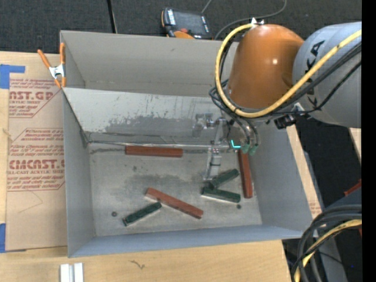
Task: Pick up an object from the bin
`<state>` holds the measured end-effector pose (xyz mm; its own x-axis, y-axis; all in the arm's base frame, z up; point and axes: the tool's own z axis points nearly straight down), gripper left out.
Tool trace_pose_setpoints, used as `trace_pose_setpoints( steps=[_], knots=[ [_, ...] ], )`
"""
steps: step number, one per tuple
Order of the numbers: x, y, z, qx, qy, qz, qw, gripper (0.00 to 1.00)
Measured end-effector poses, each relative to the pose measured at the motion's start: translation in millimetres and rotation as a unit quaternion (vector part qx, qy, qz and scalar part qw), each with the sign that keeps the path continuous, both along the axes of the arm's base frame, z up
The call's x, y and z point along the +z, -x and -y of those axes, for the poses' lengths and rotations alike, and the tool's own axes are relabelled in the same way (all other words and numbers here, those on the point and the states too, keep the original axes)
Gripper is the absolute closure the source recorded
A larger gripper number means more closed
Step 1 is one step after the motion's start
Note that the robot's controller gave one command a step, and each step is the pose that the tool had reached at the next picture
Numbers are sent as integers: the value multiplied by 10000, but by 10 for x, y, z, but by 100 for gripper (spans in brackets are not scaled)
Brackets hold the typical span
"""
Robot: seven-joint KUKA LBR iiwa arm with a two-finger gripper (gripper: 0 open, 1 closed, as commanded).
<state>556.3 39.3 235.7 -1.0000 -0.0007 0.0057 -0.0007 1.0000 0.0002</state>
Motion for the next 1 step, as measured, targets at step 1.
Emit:
trace_pose_setpoints(
  steps=[1],
  knots=[
    [-1704, 492, -367, -909, 5, -13, 9959, 0]
  ],
)
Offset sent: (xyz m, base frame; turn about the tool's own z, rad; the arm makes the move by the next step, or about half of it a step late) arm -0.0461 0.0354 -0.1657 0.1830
